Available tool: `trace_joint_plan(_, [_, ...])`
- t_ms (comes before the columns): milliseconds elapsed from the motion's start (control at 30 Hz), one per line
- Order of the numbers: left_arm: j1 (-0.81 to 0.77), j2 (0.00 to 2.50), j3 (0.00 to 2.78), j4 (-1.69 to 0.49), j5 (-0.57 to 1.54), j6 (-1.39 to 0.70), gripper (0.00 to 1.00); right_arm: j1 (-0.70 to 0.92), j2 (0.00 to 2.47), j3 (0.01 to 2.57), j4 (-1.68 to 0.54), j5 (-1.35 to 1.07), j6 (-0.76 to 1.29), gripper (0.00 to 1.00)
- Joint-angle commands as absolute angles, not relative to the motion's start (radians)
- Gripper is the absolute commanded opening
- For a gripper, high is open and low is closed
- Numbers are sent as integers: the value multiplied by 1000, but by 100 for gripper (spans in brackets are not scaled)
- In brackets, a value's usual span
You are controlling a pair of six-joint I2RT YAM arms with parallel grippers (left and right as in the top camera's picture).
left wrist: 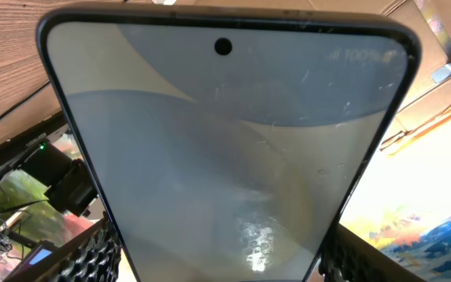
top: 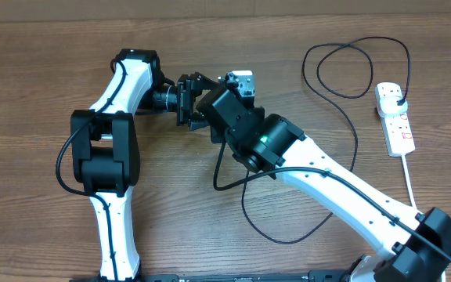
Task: Plug charger to phone and switch on socket
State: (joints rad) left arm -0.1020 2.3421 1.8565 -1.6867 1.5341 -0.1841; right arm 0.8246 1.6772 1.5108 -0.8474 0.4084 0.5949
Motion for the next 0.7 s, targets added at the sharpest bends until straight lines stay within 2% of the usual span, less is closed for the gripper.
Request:
trace_joint_plan(0, [-99, 2339, 1858, -1691, 1582, -191, 68, 824, 1687, 1542, -837, 427, 595, 29])
trace_joint_plan(200, [-99, 2339, 1858, -1691, 1582, -191, 69, 824, 1687, 1542, -827, 427, 595, 21])
trace_joint_plan(667, [-99, 2339, 1858, -1691, 1582, -191, 69, 824, 1687, 1542, -827, 427, 595, 11])
